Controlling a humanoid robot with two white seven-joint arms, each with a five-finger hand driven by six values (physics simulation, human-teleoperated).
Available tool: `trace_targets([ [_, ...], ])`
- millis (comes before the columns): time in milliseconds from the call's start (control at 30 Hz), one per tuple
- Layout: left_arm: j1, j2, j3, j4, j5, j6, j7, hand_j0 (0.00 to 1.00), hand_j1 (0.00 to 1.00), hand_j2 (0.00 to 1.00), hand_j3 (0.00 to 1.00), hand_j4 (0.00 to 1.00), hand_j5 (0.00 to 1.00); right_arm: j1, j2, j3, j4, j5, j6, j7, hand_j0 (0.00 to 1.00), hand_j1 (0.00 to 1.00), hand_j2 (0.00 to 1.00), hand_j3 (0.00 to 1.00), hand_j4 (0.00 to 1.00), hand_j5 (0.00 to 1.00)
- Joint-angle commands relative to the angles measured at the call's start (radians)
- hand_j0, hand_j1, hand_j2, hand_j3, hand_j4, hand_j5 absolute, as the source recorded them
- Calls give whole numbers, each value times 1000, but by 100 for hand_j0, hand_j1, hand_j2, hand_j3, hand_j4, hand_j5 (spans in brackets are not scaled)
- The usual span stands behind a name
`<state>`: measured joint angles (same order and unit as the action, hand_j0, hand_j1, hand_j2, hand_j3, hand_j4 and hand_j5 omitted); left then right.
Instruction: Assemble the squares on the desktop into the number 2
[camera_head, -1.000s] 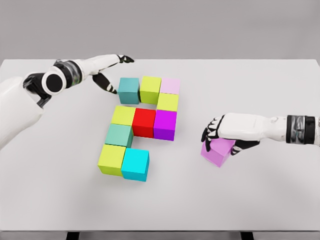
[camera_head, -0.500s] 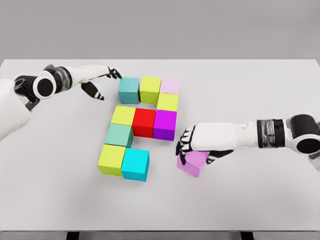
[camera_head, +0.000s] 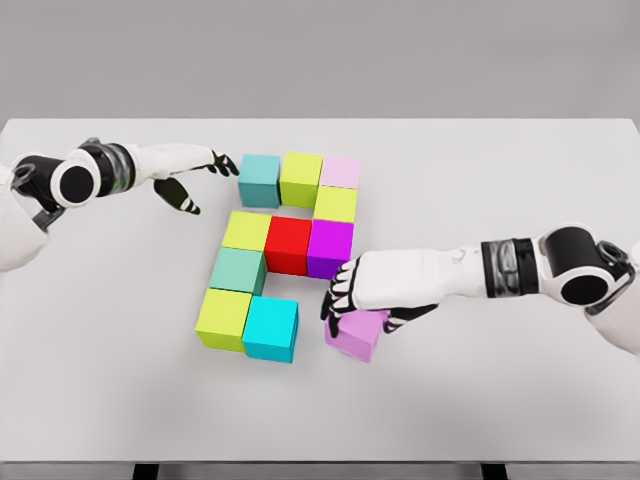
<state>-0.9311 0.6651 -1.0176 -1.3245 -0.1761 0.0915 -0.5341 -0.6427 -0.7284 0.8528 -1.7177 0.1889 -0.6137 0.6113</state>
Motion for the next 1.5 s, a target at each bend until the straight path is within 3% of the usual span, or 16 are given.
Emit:
trace_targets([
  [0,0,-7,-1,4,1,1,0,81,81,81,81,81,81,-2,1,-1,0,-3,3,0,100,100,100,100,100,100],
  [233,-2,-9,-1,5,3,5,2,82,82,82,82,82,82,-5,1,-15,-2,-2,3,0,100,100,100,100,100,100],
  [333,-6,16,2,7,3,2,5,100,100,100,100,100,100,5,-8,-86,0,-3,3,0,100,100,100,100,100,100],
  [367,-11,50,5,5,4,1,6,100,100,100,100,100,100,14,-16,-121,4,-5,3,0,100,100,100,100,100,100],
  [533,-11,82,10,30,36,1,8,100,100,100,100,100,100,103,-124,-207,7,-6,3,0,100,100,100,100,100,100],
  [767,-11,102,11,25,36,-19,6,100,100,100,100,100,100,212,-204,-305,23,-5,3,0,100,100,100,100,100,100],
  [1067,-2,126,11,28,59,-216,6,100,100,100,100,100,100,265,-206,-270,21,43,3,0,100,100,100,100,100,100],
  [1467,0,157,13,30,84,-262,6,100,100,100,100,100,100,256,-206,-212,-39,95,3,0,100,100,100,100,100,100],
])
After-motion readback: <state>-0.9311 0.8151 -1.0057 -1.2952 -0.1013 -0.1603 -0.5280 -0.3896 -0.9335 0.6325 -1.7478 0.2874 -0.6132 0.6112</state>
